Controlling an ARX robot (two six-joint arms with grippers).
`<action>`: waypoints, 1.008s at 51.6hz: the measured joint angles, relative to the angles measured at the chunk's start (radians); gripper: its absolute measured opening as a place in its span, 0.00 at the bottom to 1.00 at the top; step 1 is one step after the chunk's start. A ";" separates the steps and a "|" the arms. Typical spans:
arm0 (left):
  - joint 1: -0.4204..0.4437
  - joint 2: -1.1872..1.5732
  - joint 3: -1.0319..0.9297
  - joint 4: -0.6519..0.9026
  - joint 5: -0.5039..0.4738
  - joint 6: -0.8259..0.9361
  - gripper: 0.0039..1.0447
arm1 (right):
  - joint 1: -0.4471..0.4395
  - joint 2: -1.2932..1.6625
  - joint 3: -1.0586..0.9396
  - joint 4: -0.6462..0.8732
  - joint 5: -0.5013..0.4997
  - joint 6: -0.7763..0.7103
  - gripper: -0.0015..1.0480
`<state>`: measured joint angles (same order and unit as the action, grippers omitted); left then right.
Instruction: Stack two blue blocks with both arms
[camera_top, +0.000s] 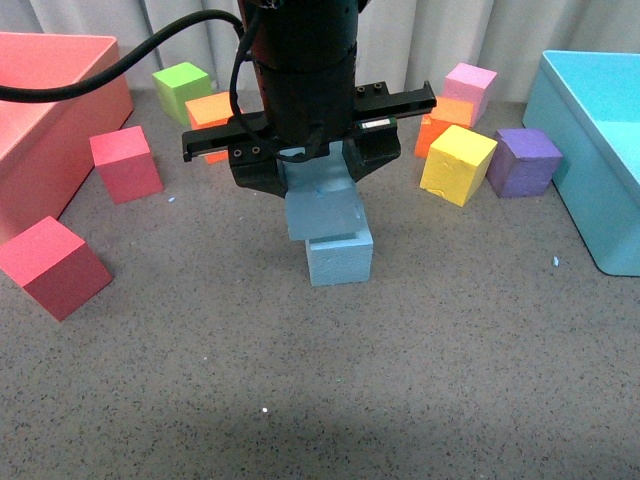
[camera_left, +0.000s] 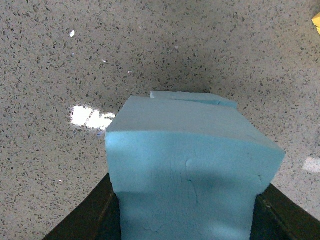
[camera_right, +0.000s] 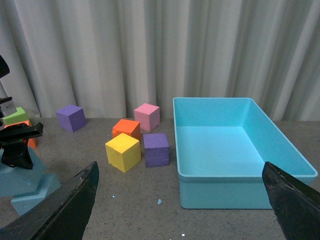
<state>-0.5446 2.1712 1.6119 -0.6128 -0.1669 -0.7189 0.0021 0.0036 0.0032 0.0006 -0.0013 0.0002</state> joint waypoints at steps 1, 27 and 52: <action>0.000 0.001 0.001 0.000 -0.001 -0.002 0.45 | 0.000 0.000 0.000 0.000 0.000 0.000 0.91; -0.029 0.037 0.039 -0.011 -0.017 -0.047 0.45 | 0.000 0.000 0.000 0.000 0.000 0.000 0.91; -0.035 0.050 0.061 -0.018 -0.034 -0.044 0.45 | 0.000 0.000 0.000 0.000 0.000 0.000 0.91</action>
<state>-0.5793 2.2215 1.6726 -0.6308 -0.2005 -0.7631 0.0021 0.0036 0.0032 0.0006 -0.0013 0.0002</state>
